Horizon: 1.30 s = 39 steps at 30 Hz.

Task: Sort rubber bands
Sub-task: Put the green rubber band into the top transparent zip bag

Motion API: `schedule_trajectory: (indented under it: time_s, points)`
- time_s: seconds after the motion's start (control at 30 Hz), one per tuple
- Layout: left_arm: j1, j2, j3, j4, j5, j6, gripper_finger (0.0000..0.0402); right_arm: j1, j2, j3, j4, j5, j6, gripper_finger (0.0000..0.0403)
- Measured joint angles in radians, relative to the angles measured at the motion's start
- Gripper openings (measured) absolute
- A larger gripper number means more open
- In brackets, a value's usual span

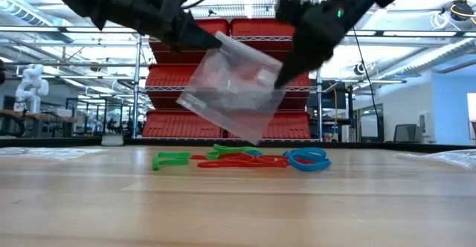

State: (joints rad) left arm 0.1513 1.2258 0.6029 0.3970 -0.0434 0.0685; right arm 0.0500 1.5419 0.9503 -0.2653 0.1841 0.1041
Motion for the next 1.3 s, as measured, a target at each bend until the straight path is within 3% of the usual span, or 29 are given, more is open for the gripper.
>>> schedule_trajectory:
  time_s: [0.3, 0.57, 0.73, 1.0, 1.3]
  points:
    - [0.003, -0.121, -0.042, -0.092, -0.071, 0.018, 0.0, -0.046, 0.204, -0.001, 0.01, -0.016, 0.053, 0.0228]
    - [0.005, -0.133, -0.042, -0.124, -0.072, 0.017, 0.0, -0.087, 0.291, -0.001, 0.097, -0.138, 0.075, 0.0221]
    - [0.005, -0.133, -0.042, -0.129, -0.072, 0.016, 0.0, -0.085, 0.294, 0.001, 0.112, -0.143, 0.083, 0.0166]
    - [0.005, -0.133, -0.042, -0.129, -0.072, 0.016, 0.0, -0.083, 0.297, 0.001, 0.126, -0.123, 0.041, 0.0014]
    - [0.005, -0.133, -0.042, -0.14, -0.072, 0.014, 0.0, -0.037, 0.185, 0.008, 0.091, -0.063, 0.001, 0.0002]
